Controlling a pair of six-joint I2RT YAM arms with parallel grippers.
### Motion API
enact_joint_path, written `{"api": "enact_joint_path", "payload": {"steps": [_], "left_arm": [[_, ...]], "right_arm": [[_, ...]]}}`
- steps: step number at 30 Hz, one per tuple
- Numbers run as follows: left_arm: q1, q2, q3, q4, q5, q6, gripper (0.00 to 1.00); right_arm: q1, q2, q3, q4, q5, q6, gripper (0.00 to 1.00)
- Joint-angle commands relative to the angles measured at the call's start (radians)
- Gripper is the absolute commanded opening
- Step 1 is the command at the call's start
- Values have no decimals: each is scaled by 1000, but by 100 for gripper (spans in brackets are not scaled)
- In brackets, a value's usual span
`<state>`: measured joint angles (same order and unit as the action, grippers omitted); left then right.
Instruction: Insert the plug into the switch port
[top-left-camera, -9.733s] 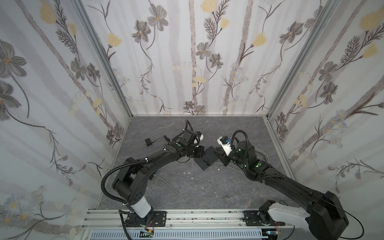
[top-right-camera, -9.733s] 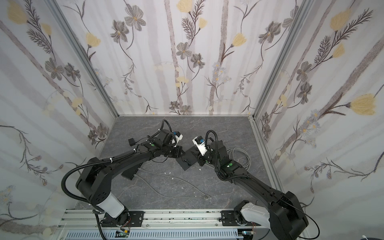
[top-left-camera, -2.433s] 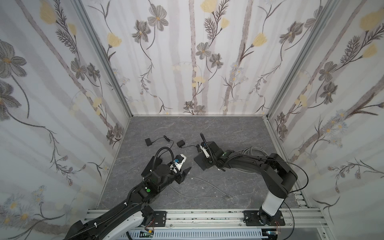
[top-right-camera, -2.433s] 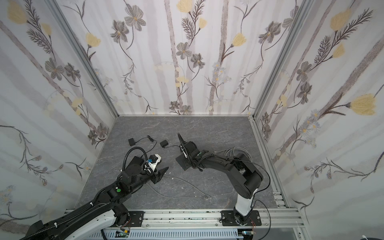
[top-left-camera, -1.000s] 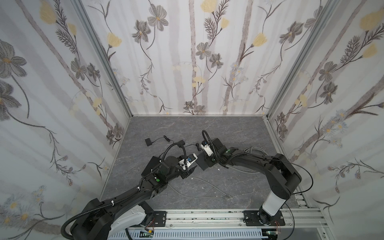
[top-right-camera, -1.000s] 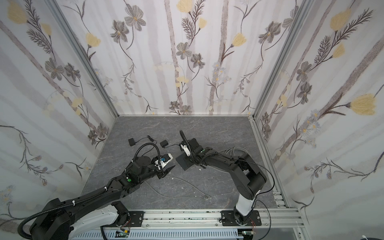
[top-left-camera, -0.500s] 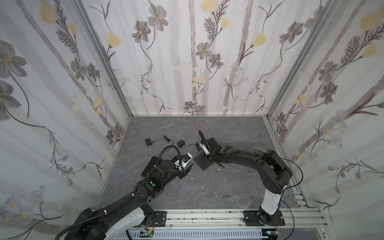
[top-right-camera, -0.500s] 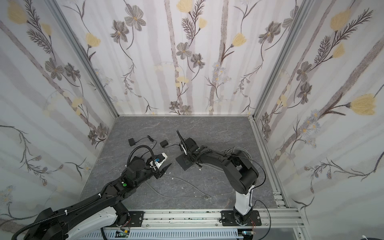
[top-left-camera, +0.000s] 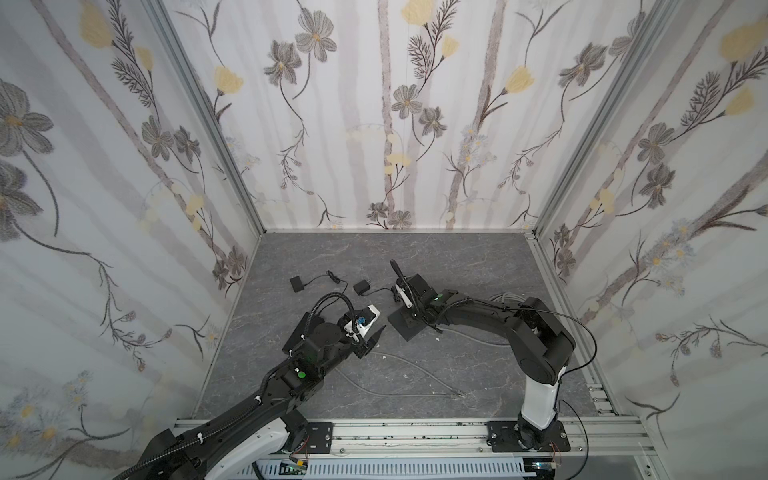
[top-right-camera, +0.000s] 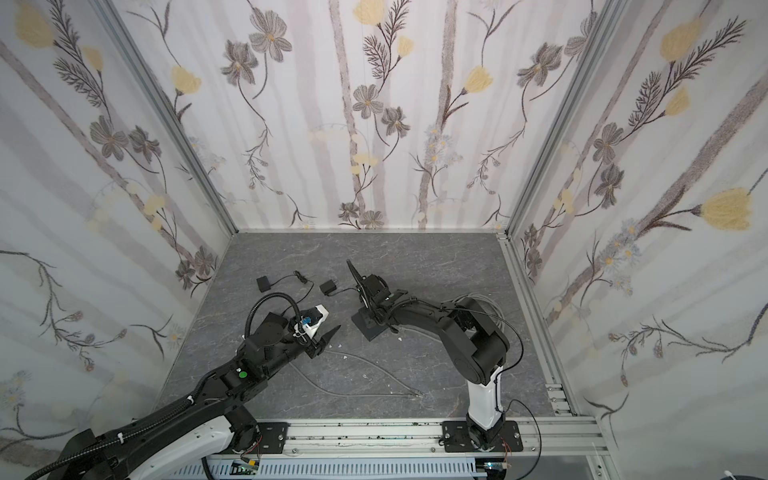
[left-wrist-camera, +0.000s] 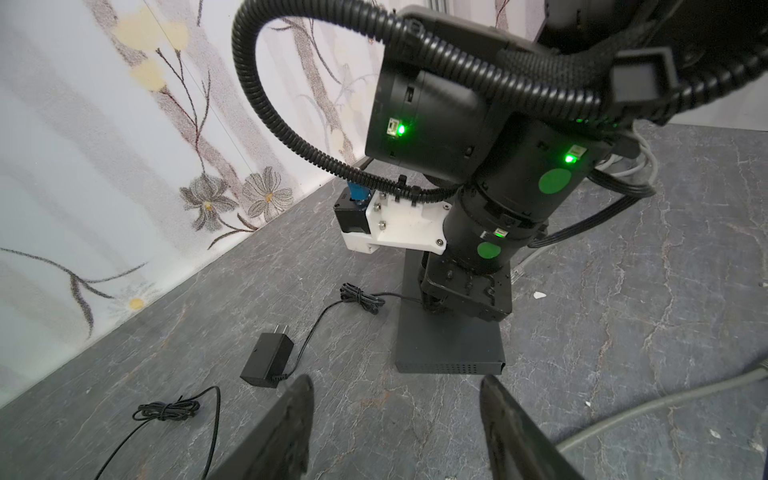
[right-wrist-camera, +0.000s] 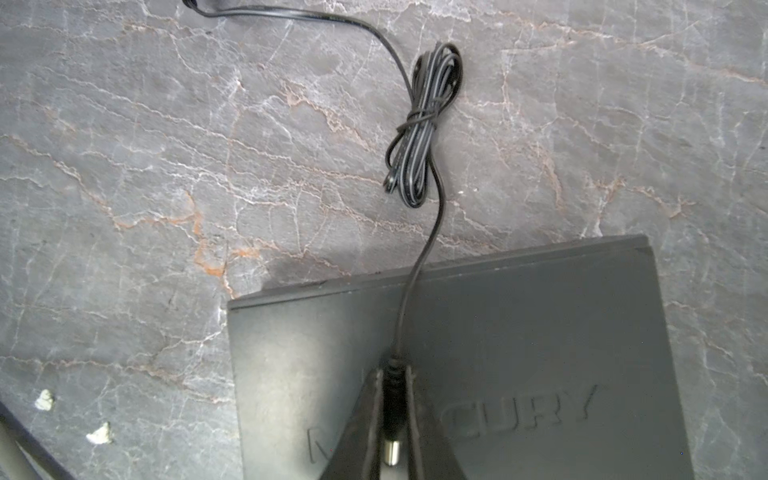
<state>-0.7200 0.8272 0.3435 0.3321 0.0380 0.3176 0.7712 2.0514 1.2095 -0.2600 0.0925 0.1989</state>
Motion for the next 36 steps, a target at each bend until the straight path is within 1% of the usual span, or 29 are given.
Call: {"api": "enact_joint_path", "payload": {"steps": [1,4,7,9,11,14,18,23,27,29,34,36], "left_arm": [[0,-2,-1,17,-1,7,64],[2,5,0,18,-1,6,64],[1,12,2,21,-1,8,64],[1,16,2,19,-1,9,64],[2,22,4,22,-1,9,64],[2,33,4,22,-2,11,64],[7,60,3,22,9,29,65],[7,112,6,51,102,90,65],[4,128,-1,67,224,162,65],[-1,124,-15,66,260,197,65],[-20,124,-35,24,353,310,64],[-29,133,-42,15,396,374,64]], "right_arm": [[-1,-10,-14,-27,10,1,17],[-1,-17,-24,-25,9,0,19],[-1,-20,-36,-17,5,-1,18],[-1,-21,-41,-10,1,-4,14],[-1,-24,-42,-5,-8,-9,8],[-2,-38,-45,2,-22,-19,3],[-11,-99,-57,1,-45,-72,2],[-15,-163,-64,-18,-145,-188,2],[-9,-198,-70,-33,-286,-247,2],[2,-223,-92,-33,-343,-268,1],[26,-296,-166,-57,-412,-314,0],[32,-327,-198,-70,-446,-324,0]]}}
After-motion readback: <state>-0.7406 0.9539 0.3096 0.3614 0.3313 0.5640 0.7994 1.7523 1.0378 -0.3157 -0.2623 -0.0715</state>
